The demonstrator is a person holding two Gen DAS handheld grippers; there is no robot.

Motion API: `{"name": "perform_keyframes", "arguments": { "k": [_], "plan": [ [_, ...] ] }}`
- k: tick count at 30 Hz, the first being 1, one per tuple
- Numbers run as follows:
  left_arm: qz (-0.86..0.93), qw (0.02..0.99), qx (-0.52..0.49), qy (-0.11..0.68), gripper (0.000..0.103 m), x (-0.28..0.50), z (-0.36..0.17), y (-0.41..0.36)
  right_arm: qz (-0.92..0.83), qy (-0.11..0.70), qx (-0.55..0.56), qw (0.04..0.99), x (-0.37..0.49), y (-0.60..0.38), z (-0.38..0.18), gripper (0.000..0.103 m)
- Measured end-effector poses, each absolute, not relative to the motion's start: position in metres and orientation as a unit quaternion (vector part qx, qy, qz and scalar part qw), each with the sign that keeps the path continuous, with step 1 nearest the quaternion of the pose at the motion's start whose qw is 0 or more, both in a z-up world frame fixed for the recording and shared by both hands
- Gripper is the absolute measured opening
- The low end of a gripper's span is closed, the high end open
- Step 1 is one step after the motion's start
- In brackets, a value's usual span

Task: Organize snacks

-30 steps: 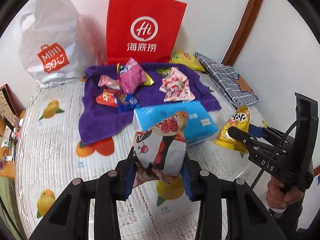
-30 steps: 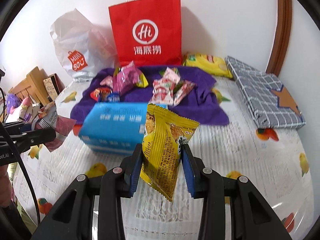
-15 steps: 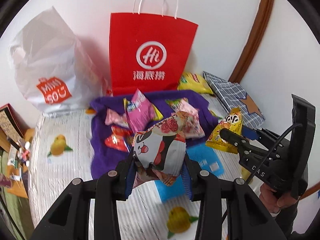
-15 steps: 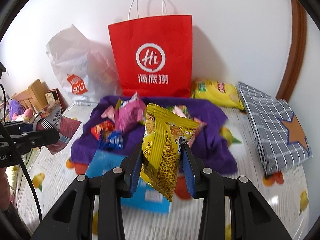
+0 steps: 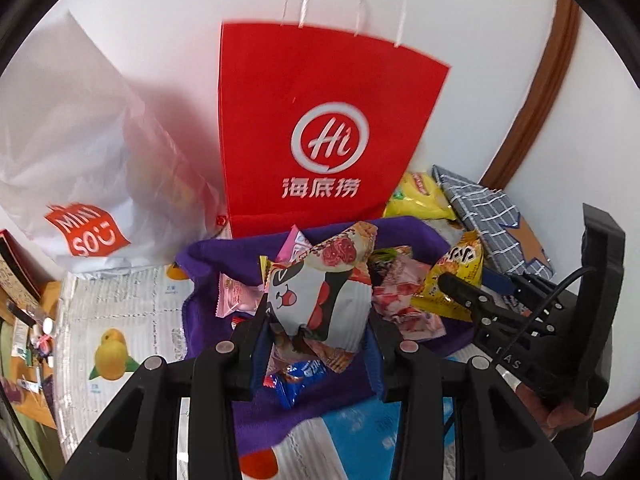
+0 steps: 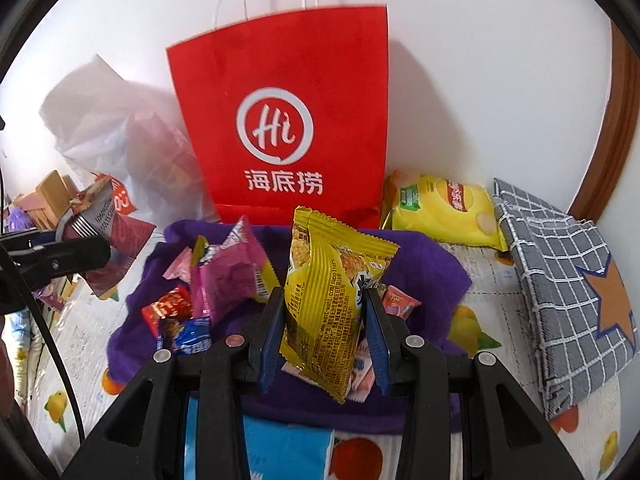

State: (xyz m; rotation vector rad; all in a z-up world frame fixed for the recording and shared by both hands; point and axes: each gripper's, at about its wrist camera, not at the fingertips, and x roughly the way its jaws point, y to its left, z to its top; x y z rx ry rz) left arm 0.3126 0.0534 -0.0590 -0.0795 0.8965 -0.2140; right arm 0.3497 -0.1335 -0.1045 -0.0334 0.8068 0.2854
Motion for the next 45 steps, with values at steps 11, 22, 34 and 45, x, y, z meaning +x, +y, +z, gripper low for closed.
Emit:
{"name": "perform_keyframes", "arguments": {
  "k": [11, 22, 34, 45],
  "plan": [
    [-0.094, 0.87, -0.085, 0.477, 0.038, 0.348, -0.111, 0.073, 0.146, 0.433, -0.034, 0.889, 0.375, -0.125, -0.149, 0.039],
    [-0.091, 0.865, -0.075, 0.487, 0.038, 0.352, -0.121, 0.065, 0.142, 0.44, -0.038, 0.886, 0.374, -0.123, -0.156, 0.042],
    [-0.093, 0.876, -0.056, 0.47, 0.072, 0.345, -0.102, 0.057, 0.116, 0.416, -0.029, 0.901, 0.365, -0.132, -0.132, 0.062],
    [-0.092, 0.891, -0.041, 0.443, 0.075, 0.321, -0.064, 0.05, 0.081, 0.406, -0.022, 0.91, 0.331, -0.151, -0.098, 0.063]
  ]
}}
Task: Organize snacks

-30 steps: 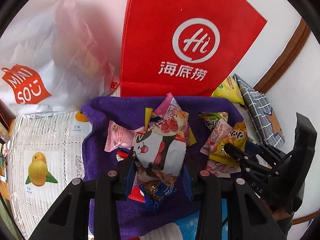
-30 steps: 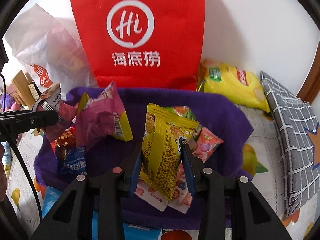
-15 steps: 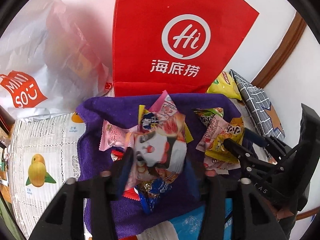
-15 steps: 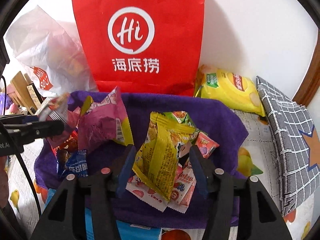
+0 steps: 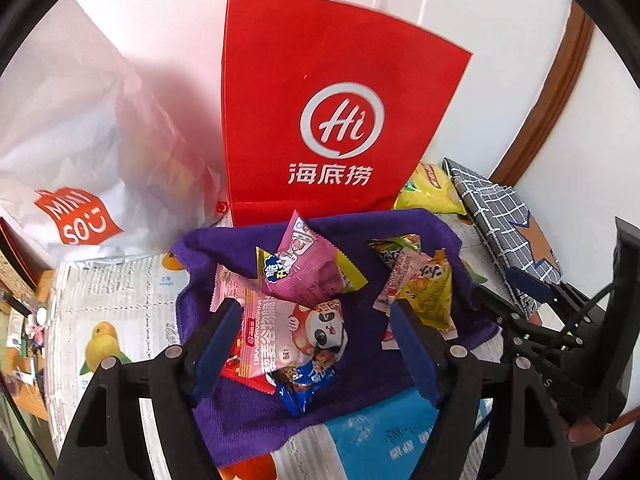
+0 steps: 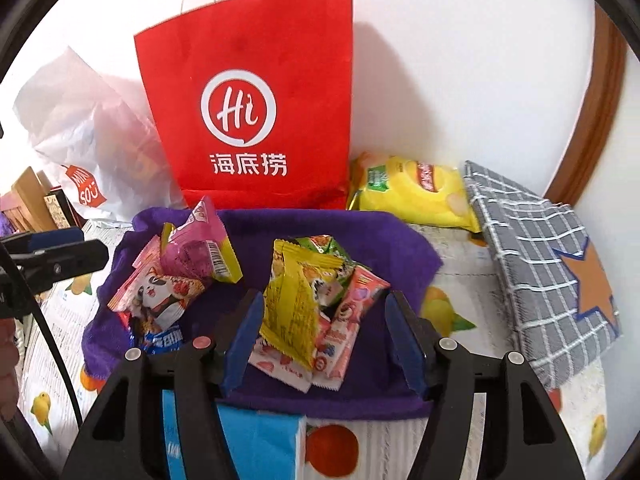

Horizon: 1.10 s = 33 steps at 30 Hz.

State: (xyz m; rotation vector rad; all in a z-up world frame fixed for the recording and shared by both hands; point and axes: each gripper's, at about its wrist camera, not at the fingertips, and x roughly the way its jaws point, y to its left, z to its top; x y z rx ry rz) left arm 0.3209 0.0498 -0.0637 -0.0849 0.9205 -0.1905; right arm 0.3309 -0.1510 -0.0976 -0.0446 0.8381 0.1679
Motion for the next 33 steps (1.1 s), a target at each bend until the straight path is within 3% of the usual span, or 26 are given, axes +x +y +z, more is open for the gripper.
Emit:
{"name": "perform_keyframes", "arguments": {
  "k": [17, 20, 25, 33],
  "plan": [
    [-0.067, 0.916, -0.03, 0.394, 0.092, 0.189, -0.017, 0.023, 0.057, 0.396, 0.022, 0.916, 0.219, -0.192, -0.04, 0.072],
    [-0.052, 0.922, -0.033, 0.382, 0.096, 0.161, -0.013, 0.02, 0.042, 0.389, 0.009, 0.92, 0.196, -0.195, -0.034, 0.078],
    [-0.035, 0.928, -0.041, 0.369, 0.098, 0.123, -0.006, 0.017, 0.041, 0.36, 0.005, 0.932, 0.152, -0.201, -0.02, 0.096],
    [-0.004, 0.942, -0.023, 0.334, 0.101, 0.061, 0.007, 0.002, 0.033, 0.334, -0.003, 0.942, 0.093, -0.211, -0.004, 0.103]
  ]
}}
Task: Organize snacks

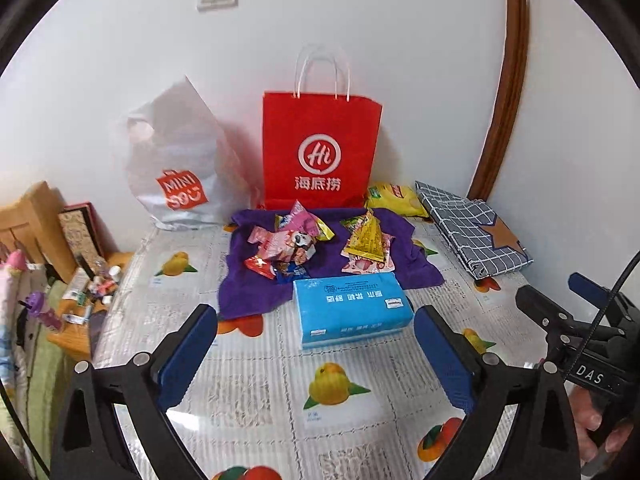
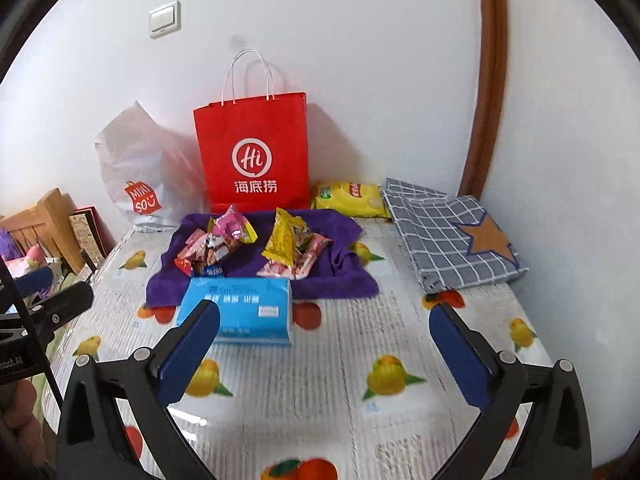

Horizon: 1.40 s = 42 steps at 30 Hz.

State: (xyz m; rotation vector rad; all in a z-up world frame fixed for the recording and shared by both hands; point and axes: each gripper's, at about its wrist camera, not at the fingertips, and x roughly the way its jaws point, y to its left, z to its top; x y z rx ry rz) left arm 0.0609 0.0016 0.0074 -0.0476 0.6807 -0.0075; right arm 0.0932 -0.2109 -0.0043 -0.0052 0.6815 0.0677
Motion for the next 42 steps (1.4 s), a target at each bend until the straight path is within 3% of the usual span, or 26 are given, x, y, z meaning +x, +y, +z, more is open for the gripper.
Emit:
{"name": "perform_keyframes", "arguments": {
  "k": [16, 42],
  "plan": [
    [0.009, 0.953, -0.02, 0.301, 0.101, -0.009, 0.017, -0.007, 0.034, 0.292, 0.004, 0.956, 0.013, -0.221, 0.017, 0.103],
    [0.005, 0.951, -0.025, 0.308, 0.101, -0.01, 0.012, -0.01, 0.021, 0.285, 0.014, 0.958, 0.005, -0.232, 0.018, 0.103]
  ]
}}
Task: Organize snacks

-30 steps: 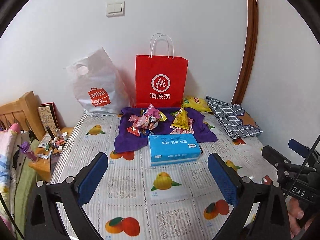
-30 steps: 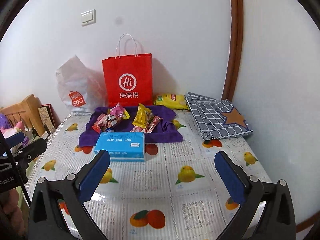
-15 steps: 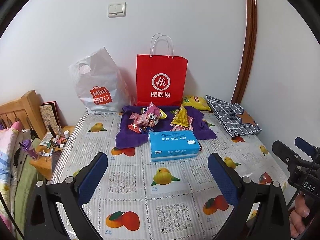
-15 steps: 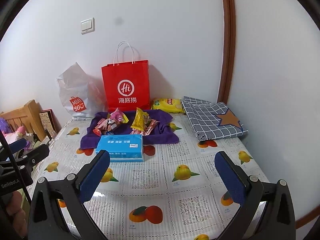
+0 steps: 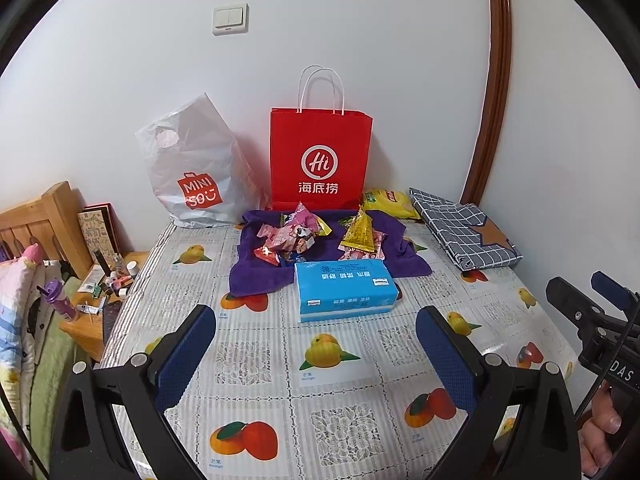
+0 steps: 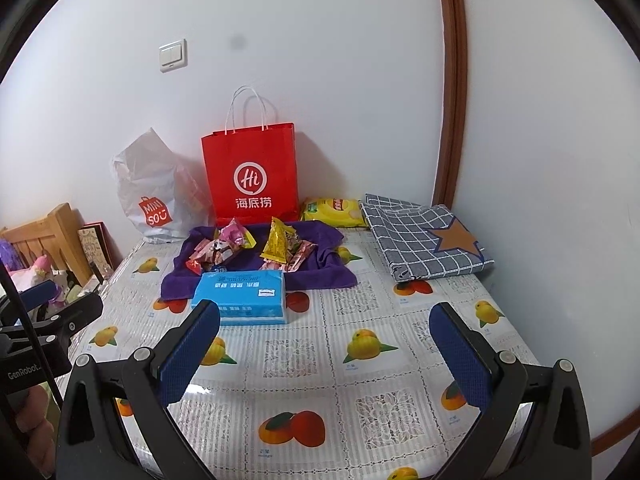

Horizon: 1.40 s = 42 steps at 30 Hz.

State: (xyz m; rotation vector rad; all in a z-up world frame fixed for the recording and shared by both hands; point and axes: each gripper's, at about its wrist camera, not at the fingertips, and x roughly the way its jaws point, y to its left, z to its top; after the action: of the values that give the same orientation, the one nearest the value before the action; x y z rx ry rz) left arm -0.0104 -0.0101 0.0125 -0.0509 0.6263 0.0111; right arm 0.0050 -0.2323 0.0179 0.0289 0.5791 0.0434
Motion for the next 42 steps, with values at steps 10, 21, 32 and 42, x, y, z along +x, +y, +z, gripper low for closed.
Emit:
{"name": "perform_keyframes", "arguments": {
  "k": [10, 21, 32, 42],
  "plan": [
    [0.004, 0.951, -0.024, 0.309, 0.101, -0.0097, 0.0128, -0.0115, 0.02, 0.289, 0.014, 0.957, 0.006, -0.235, 0.0164, 0.103],
    [0.004, 0.951, -0.026, 0.31, 0.101, -0.0083, 0.0128, -0.0125, 0.017, 0.288, 0.016, 0.957, 0.0044, -0.2379, 0.0186, 0.103],
    [0.004, 0.951, -0.024, 0.31, 0.101, -0.0095, 0.0135, -0.0127, 0.02, 0.287, 0.014, 0.957, 0.0045, -0.2371, 0.021, 0.103],
    [0.003, 0.951, -0.024, 0.308, 0.101, -0.0102, 0.0145, -0.0122, 0.021, 0.285, 0.016, 0.958, 0.0027, -0.2377, 0.0217, 0.103]
  ]
}}
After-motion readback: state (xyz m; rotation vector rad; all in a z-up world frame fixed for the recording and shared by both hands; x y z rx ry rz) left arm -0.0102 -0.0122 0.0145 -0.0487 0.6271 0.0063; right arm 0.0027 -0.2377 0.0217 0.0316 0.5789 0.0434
